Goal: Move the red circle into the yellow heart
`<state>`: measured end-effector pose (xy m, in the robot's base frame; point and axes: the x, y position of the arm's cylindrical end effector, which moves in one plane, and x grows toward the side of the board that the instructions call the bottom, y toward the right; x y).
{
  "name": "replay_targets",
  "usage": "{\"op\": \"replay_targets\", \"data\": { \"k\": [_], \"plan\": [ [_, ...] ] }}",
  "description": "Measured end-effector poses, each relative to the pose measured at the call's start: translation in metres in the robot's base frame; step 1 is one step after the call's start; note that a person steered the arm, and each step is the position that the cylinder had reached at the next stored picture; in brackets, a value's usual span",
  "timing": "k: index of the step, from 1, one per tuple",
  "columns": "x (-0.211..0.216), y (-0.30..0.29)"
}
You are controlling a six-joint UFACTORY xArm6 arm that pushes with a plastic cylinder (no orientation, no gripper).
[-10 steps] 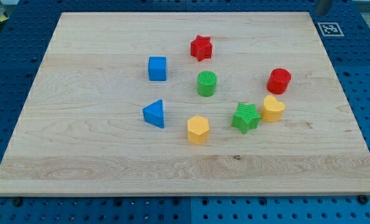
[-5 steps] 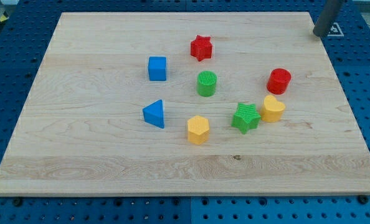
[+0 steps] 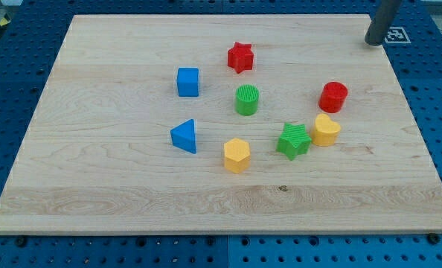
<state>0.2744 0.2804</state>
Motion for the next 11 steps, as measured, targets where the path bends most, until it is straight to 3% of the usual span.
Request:
{"op": "replay_targets", "data": {
  "k": [5,11],
  "plan": [
    [0.000,-0.032],
    [0.052,-0.083]
  ]
}}
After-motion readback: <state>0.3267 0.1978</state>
